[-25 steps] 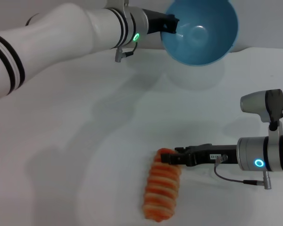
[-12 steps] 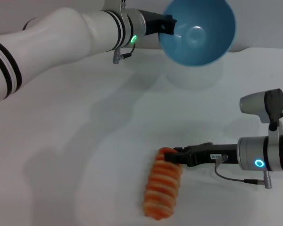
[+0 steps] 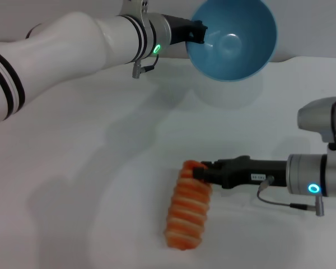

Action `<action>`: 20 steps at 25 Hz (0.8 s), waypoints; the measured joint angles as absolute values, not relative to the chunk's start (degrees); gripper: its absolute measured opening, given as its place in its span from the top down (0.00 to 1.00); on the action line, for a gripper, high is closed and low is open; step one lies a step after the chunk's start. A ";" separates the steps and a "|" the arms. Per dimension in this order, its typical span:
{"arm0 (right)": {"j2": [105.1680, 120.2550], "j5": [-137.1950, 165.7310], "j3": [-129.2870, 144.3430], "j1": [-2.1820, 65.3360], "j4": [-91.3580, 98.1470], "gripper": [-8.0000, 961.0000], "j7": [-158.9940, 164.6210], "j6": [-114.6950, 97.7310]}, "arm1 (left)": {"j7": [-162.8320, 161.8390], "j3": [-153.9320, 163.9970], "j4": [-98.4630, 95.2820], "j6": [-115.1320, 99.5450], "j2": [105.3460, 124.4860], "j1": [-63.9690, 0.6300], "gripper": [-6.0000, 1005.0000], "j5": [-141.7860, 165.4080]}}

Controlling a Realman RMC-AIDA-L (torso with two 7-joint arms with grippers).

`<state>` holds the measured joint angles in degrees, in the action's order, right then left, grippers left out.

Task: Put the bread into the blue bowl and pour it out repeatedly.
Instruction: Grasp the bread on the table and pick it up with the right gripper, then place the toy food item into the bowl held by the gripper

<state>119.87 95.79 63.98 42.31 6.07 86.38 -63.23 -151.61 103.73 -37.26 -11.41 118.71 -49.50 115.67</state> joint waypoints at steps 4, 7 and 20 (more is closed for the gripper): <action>119.56 95.74 64.37 39.94 11.50 0.67 84.87 -65.71 | -151.61 103.69 -37.11 -11.38 118.73 -49.51 1.00 115.67; 119.39 95.78 64.59 37.38 16.57 0.70 81.46 -67.17 | -151.61 103.66 -36.57 -11.39 118.70 -49.74 1.00 115.66; 118.84 95.93 61.12 24.15 46.59 0.81 83.98 -74.34 | -151.04 104.05 -34.98 -13.04 118.50 -50.17 1.00 116.10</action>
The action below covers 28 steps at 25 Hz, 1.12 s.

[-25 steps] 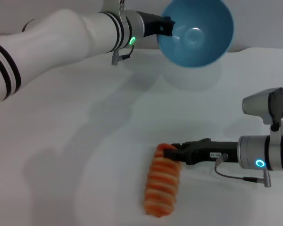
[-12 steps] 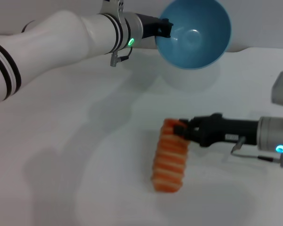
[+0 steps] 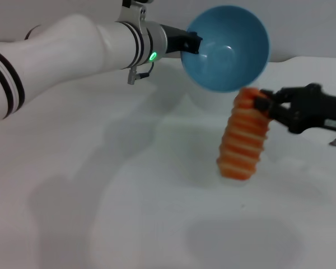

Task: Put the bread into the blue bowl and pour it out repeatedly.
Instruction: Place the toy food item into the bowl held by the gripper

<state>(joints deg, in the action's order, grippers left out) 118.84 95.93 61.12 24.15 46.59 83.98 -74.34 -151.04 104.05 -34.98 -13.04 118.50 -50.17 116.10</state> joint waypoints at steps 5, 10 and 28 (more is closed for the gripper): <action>118.77 95.93 54.79 23.40 50.73 0.83 85.22 -80.07 | -150.93 104.58 -34.49 -16.11 118.37 -51.08 1.00 116.11; 118.82 95.91 51.67 22.60 55.79 0.85 86.57 -82.25 | -150.86 105.95 -34.40 -20.30 118.25 -51.21 1.00 116.33; 118.52 97.09 45.54 23.36 53.78 0.87 89.20 -80.21 | -152.74 111.14 -41.66 -27.10 118.80 -49.75 1.00 115.66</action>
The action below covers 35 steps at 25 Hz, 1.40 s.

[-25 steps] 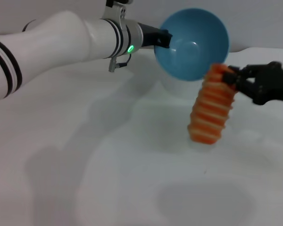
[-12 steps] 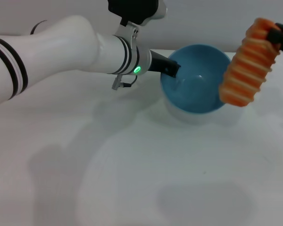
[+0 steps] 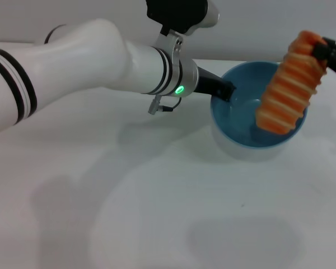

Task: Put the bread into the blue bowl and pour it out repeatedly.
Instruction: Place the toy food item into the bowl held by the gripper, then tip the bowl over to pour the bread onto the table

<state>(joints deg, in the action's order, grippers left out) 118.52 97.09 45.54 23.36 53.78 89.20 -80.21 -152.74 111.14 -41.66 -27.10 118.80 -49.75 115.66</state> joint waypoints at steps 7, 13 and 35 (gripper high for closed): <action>118.20 97.90 45.52 24.30 46.94 0.87 86.02 -77.39 | -153.90 111.55 -41.93 -27.01 118.83 -48.86 1.00 115.64; 118.46 97.79 45.37 26.34 42.24 0.87 81.56 -76.07 | -153.93 112.08 -42.36 -26.70 118.90 -48.49 1.00 115.45; 118.26 76.60 36.83 17.97 44.02 0.48 73.42 -76.06 | -153.57 111.68 -41.77 -23.34 118.55 -47.32 1.00 115.14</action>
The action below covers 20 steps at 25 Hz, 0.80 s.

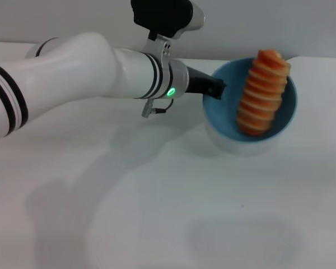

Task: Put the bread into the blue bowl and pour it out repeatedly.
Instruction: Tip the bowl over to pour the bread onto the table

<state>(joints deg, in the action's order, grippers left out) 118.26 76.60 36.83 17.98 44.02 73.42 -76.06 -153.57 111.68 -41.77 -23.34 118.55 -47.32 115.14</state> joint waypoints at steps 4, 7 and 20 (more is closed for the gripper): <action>118.44 76.25 33.22 15.75 40.82 0.48 68.38 -76.81 | -153.22 112.64 -42.22 -18.41 118.57 -47.44 1.00 115.54; 118.56 75.64 29.57 13.65 35.14 0.48 60.41 -77.31 | -153.05 114.21 -42.29 -14.14 118.57 -48.46 1.00 115.60; 118.67 70.90 21.47 9.16 17.33 0.48 44.74 -80.32 | -150.89 125.31 -42.94 4.83 118.98 -53.10 1.00 115.70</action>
